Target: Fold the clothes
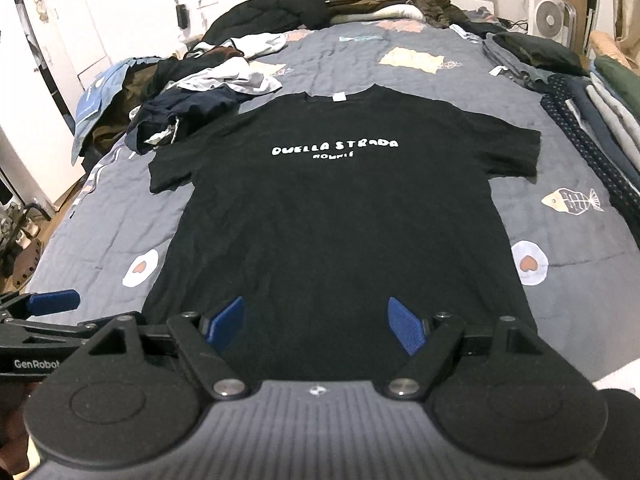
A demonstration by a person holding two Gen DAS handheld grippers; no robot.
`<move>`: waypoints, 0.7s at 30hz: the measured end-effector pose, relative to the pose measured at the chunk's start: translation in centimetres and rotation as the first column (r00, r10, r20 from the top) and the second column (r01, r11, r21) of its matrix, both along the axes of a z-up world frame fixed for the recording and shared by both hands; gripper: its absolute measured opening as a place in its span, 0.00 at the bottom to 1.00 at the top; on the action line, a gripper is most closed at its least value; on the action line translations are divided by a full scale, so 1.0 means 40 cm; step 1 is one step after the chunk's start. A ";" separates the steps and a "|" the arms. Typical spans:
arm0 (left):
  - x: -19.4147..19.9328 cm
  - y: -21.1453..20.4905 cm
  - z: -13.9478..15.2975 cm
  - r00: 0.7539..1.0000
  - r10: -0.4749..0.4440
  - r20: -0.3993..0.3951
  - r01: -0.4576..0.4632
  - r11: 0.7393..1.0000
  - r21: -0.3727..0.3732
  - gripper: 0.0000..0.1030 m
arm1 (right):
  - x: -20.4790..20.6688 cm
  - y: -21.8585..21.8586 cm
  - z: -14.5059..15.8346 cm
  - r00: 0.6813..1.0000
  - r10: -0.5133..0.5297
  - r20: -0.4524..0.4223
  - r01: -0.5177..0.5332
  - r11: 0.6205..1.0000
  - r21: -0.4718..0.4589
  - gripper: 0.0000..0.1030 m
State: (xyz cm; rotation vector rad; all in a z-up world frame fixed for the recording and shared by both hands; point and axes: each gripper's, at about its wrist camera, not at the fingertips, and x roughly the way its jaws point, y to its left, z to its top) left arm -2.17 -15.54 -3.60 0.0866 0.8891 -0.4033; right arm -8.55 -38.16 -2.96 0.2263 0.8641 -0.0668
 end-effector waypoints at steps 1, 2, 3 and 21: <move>0.013 0.010 0.001 1.000 0.013 0.004 -0.013 1.000 -0.013 1.00 | 0.007 0.002 -0.001 1.000 0.004 -0.002 -0.004 1.000 0.001 0.77; 0.027 0.020 0.003 1.000 0.027 0.009 -0.027 0.999 -0.026 1.00 | 0.014 0.005 0.000 1.000 0.009 -0.003 -0.008 1.000 0.003 0.77; 0.040 0.030 0.004 0.999 0.040 0.013 -0.040 0.998 -0.039 1.00 | 0.023 0.007 0.001 1.000 0.012 -0.003 -0.012 1.000 0.006 0.77; 0.480 0.264 -0.253 0.812 0.537 -0.230 -0.532 0.517 -0.671 0.98 | 0.195 -0.038 -0.001 0.993 0.024 0.112 -0.036 0.994 0.103 0.77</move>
